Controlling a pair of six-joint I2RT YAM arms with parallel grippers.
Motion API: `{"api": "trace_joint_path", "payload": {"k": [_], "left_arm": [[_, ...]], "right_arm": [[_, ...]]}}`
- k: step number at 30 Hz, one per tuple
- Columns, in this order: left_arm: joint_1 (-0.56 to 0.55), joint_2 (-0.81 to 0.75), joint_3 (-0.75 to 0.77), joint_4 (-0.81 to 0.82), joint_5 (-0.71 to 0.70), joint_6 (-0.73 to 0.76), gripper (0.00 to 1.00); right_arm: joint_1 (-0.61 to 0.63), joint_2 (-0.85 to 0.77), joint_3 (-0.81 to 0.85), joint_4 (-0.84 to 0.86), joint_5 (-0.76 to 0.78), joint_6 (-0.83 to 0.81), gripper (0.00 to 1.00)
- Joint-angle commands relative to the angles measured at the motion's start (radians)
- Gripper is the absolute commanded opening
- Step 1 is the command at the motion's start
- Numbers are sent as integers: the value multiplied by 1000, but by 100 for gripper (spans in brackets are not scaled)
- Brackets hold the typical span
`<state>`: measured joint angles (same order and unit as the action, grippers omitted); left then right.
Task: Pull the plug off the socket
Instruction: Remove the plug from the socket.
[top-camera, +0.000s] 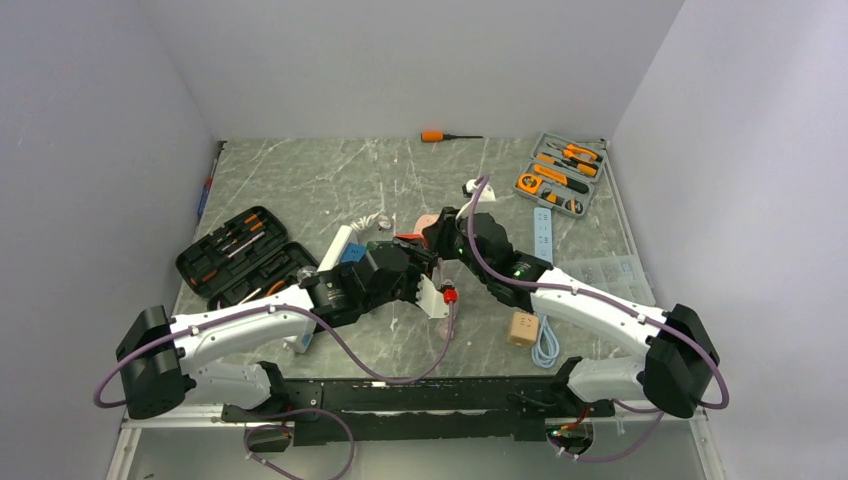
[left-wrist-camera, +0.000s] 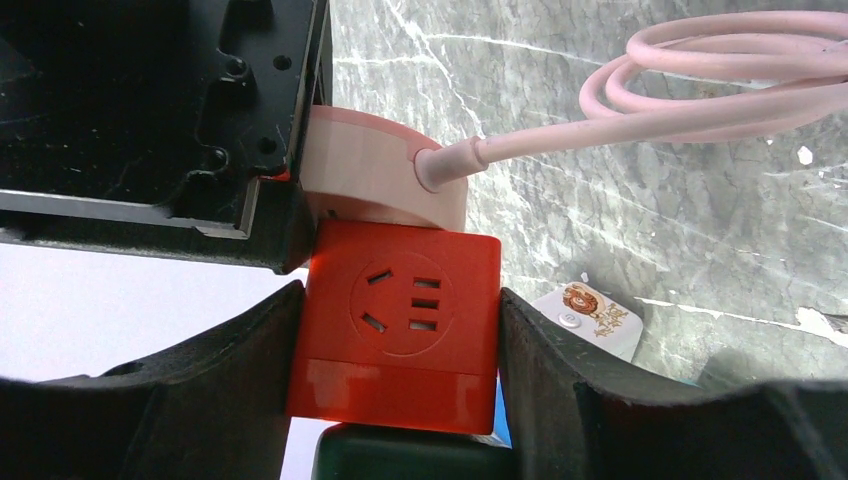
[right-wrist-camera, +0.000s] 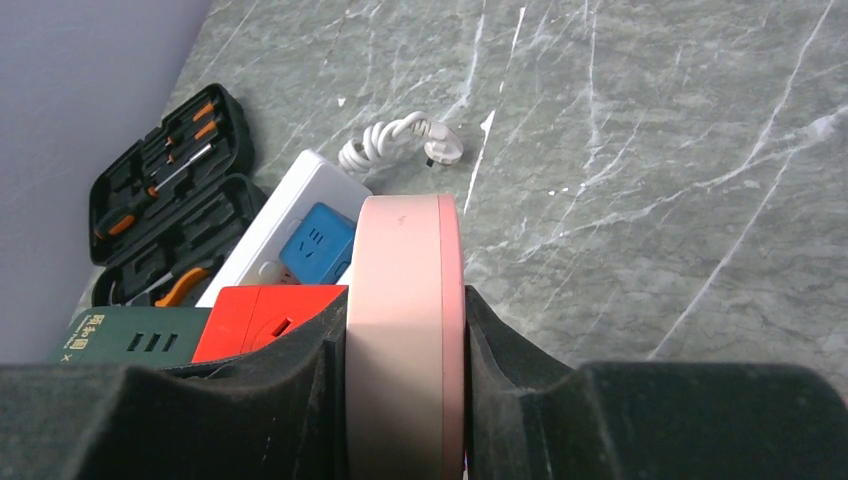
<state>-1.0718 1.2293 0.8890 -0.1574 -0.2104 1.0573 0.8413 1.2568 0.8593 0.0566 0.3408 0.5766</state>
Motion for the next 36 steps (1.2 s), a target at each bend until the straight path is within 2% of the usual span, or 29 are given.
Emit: {"api": "trace_joint_path", "payload": {"k": [1, 10, 14, 21, 28, 36], "left_arm": [[1, -64, 89, 108, 29, 88, 0], [20, -80, 102, 73, 42, 112, 0], [21, -81, 108, 42, 56, 137, 0], [24, -69, 140, -40, 87, 160, 0], [27, -44, 181, -64, 94, 161, 0], [32, -67, 172, -96, 88, 162, 0]], "right_arm": [[-39, 1, 1, -95, 70, -102, 0], [-164, 1, -59, -86, 62, -129, 0], [-195, 16, -32, -127, 96, -162, 0], [-186, 34, -8, -135, 77, -191, 0], [-110, 88, 9, -141, 110, -202, 0], [-130, 151, 9, -198, 180, -188, 0]]}}
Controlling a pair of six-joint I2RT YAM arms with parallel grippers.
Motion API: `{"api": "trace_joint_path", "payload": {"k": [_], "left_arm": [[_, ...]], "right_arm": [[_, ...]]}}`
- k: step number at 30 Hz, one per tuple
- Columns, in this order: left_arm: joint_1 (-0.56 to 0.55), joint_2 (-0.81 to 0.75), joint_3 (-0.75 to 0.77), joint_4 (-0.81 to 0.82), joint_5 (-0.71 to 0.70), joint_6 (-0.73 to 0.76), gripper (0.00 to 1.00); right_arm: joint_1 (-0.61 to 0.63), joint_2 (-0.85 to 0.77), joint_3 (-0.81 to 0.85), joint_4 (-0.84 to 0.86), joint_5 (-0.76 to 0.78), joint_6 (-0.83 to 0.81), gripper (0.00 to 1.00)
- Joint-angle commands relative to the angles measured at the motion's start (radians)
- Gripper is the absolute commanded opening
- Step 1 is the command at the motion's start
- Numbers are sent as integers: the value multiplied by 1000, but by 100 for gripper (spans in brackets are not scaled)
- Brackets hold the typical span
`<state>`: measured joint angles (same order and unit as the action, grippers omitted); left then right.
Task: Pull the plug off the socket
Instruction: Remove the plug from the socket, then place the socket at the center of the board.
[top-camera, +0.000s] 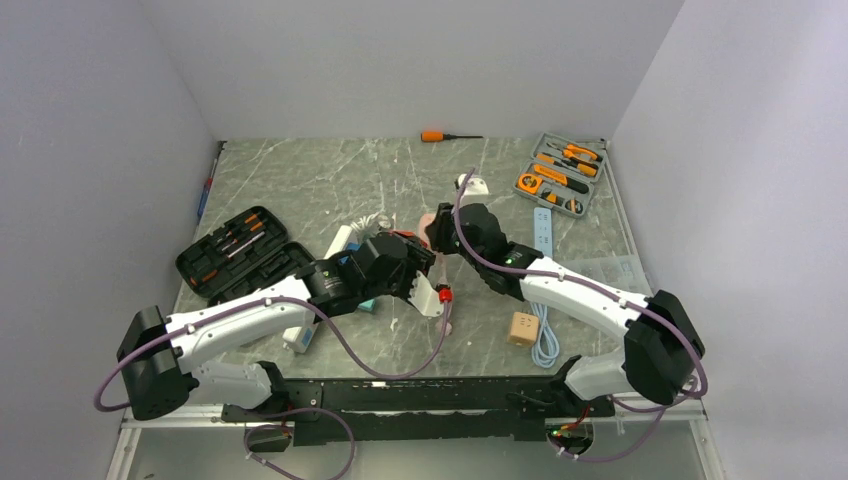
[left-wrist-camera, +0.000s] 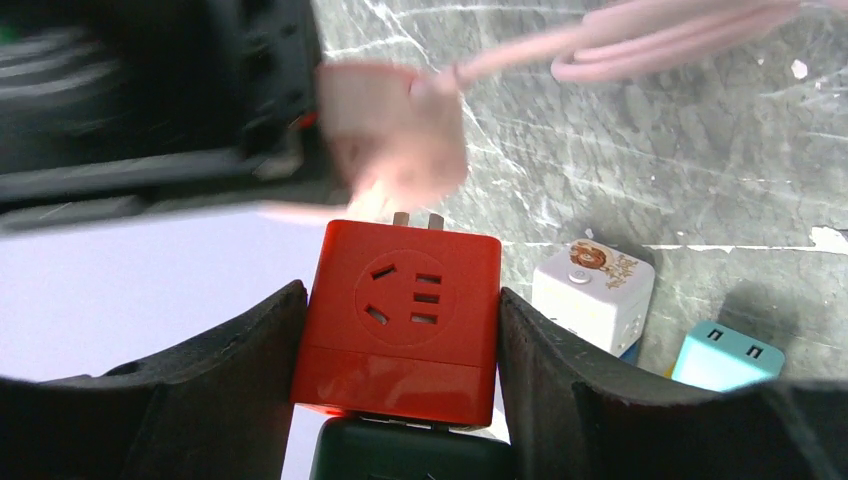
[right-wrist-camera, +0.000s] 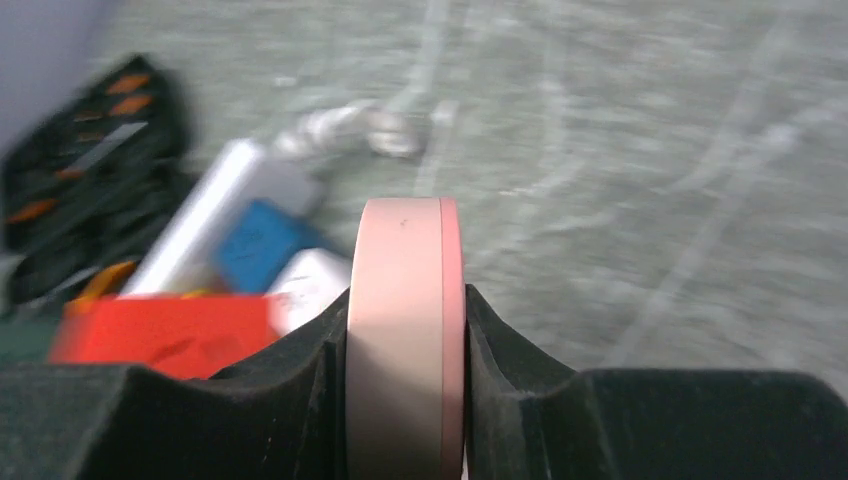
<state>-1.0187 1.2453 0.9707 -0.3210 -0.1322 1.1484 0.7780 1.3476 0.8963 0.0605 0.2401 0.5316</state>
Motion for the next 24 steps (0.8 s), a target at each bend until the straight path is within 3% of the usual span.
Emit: {"api": "trace_joint_path", "payload": {"k": [1, 10, 17, 24], "left_arm": [[-19, -86, 84, 67, 8, 71, 0], [-9, -102, 60, 67, 6, 71, 0], [-3, -99, 66, 33, 3, 48, 0], [-3, -86, 75, -21, 20, 16, 0]], "right_arm": [[-75, 59, -32, -200, 274, -136, 0], [-154, 78, -23, -192, 196, -121, 0], [-353, 128, 28, -115, 10, -82, 0], [-471, 272, 211, -65, -260, -35, 0]]}}
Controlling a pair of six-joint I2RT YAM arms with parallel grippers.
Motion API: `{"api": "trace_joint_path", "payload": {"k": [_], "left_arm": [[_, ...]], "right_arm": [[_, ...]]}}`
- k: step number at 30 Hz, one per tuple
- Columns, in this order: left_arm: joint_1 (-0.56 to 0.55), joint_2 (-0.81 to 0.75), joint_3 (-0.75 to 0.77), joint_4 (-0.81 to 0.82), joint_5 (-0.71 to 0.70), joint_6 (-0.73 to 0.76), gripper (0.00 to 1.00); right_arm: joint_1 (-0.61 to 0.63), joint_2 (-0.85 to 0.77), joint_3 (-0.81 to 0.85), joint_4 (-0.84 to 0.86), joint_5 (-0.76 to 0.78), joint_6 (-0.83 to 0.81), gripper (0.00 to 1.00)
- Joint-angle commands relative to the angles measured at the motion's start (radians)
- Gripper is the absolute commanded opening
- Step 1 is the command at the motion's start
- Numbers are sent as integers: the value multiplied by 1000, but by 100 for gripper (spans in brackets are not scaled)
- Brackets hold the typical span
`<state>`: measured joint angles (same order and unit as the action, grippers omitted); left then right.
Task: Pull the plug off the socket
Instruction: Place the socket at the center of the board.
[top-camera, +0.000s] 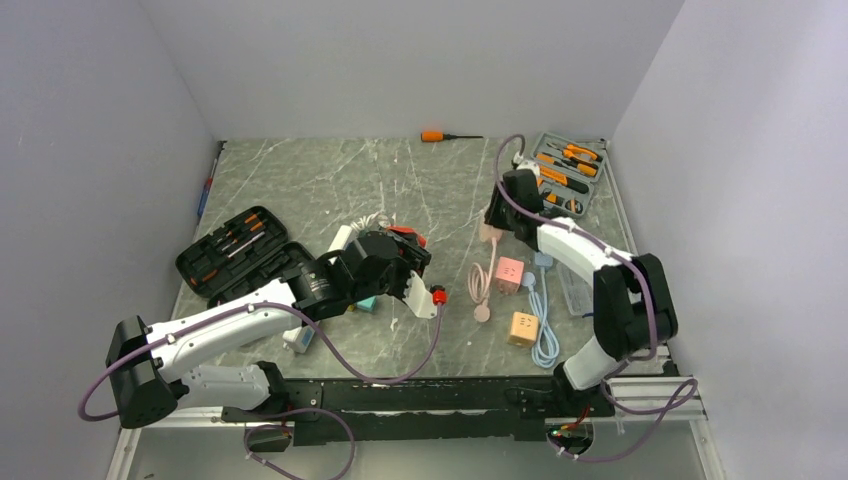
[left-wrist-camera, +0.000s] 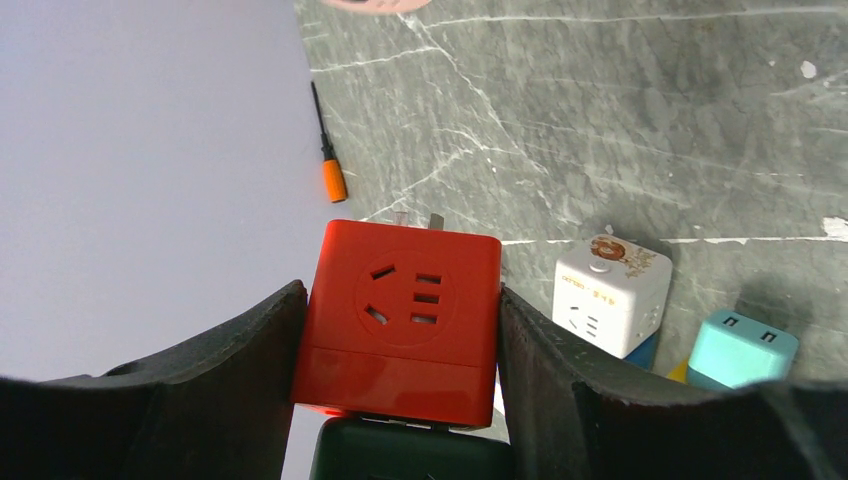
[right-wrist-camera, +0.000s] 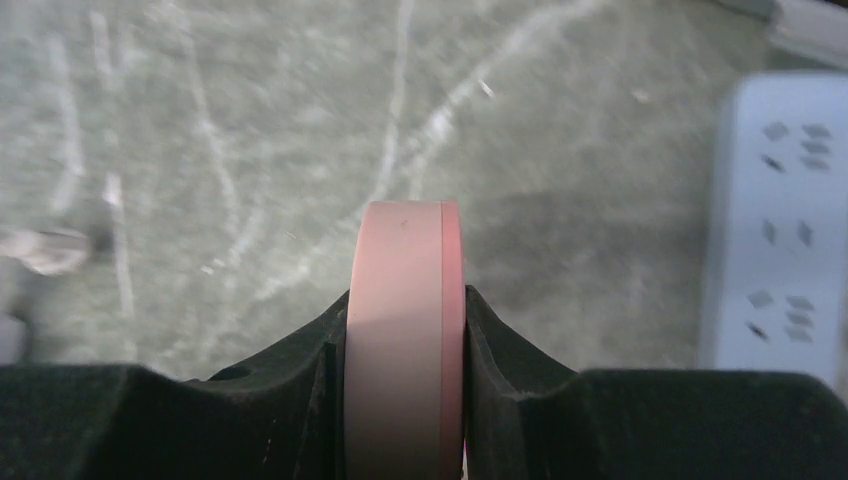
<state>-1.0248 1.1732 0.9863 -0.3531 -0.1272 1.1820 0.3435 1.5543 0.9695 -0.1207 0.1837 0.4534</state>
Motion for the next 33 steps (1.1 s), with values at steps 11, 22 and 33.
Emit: {"api": "trace_joint_path", "payload": {"k": [11, 22, 33], "left_arm": [[5, -22, 74, -41, 34, -69, 0], [4, -26, 57, -19, 44, -66, 0], [3, -9, 86, -24, 56, -94, 0]], "right_arm": [[-98, 373, 317, 321, -637, 232, 0], [-189, 447, 425, 49, -457, 171, 9], [-201, 523, 467, -97, -422, 126, 59]]}}
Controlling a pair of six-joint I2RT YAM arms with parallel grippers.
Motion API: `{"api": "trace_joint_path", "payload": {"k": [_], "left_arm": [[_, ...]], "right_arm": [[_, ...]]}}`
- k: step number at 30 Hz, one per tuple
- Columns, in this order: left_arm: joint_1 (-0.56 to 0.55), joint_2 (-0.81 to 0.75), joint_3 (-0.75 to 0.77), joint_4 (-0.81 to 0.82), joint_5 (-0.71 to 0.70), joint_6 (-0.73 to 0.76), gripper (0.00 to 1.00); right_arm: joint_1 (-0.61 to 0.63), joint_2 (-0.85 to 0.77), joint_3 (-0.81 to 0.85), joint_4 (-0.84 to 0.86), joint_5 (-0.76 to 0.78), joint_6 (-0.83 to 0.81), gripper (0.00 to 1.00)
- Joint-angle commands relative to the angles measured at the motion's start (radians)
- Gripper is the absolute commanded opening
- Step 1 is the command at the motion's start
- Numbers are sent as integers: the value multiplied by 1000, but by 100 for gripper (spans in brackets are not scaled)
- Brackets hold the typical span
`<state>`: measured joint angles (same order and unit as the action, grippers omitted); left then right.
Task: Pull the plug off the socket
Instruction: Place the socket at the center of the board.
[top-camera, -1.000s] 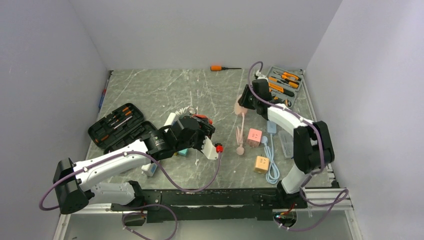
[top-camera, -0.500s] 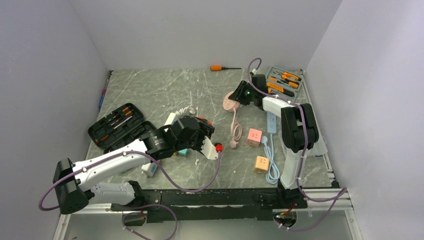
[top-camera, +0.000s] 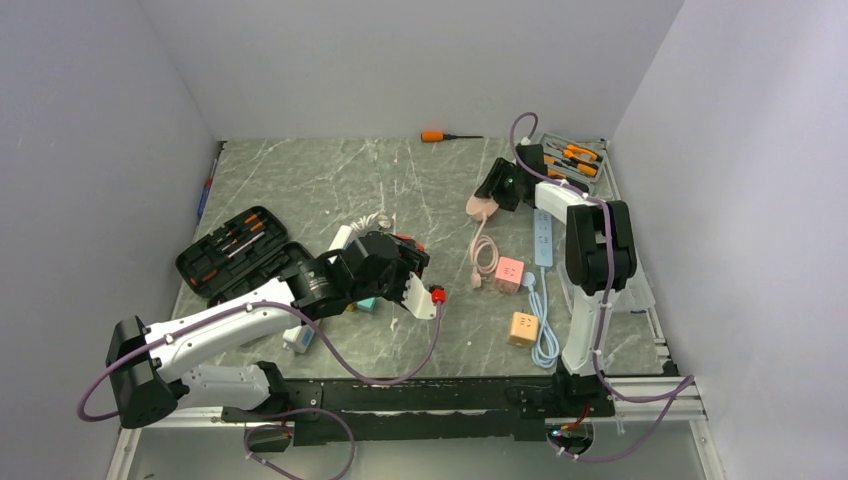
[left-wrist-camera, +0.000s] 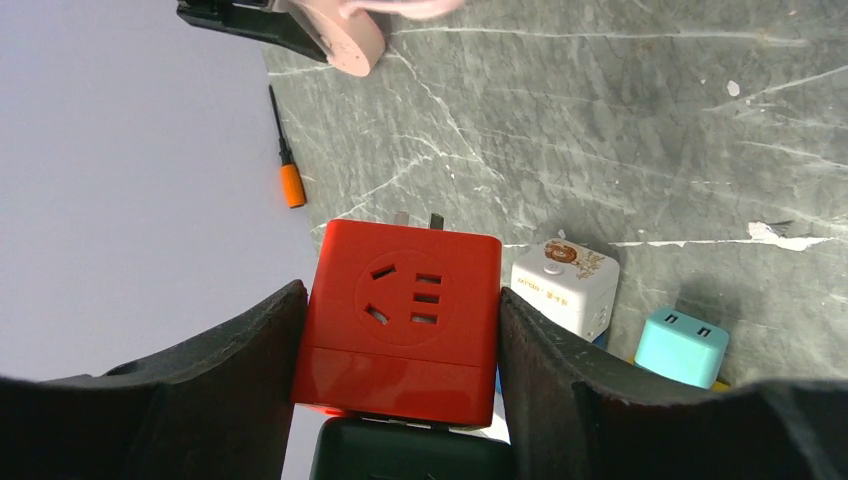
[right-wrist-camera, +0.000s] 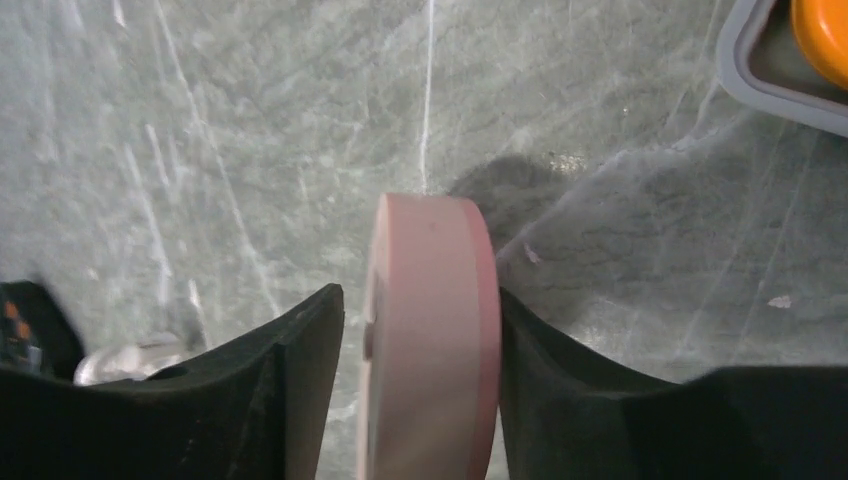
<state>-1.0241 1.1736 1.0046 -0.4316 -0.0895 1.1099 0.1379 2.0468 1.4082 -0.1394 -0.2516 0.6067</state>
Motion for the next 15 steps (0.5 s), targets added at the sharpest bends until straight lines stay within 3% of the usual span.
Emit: {"api": "trace_joint_path", "payload": {"k": [1, 5, 6, 12, 15], "left_arm": [[3, -6, 72, 48, 22, -31, 0], [3, 33, 118, -4, 41, -92, 0], [3, 48, 131, -28, 46, -107, 0], [2, 244, 307, -301, 55, -264, 0], [0, 327, 341, -323, 32, -294, 0]], "right_arm": [[5, 26, 27, -83, 19, -29, 64], [6, -72, -10, -92, 70, -24, 95], [5, -105, -26, -83, 80, -16, 98], [5, -346, -180, -2, 133, 20, 100], [6, -448, -240, 0, 153, 26, 100]]}}
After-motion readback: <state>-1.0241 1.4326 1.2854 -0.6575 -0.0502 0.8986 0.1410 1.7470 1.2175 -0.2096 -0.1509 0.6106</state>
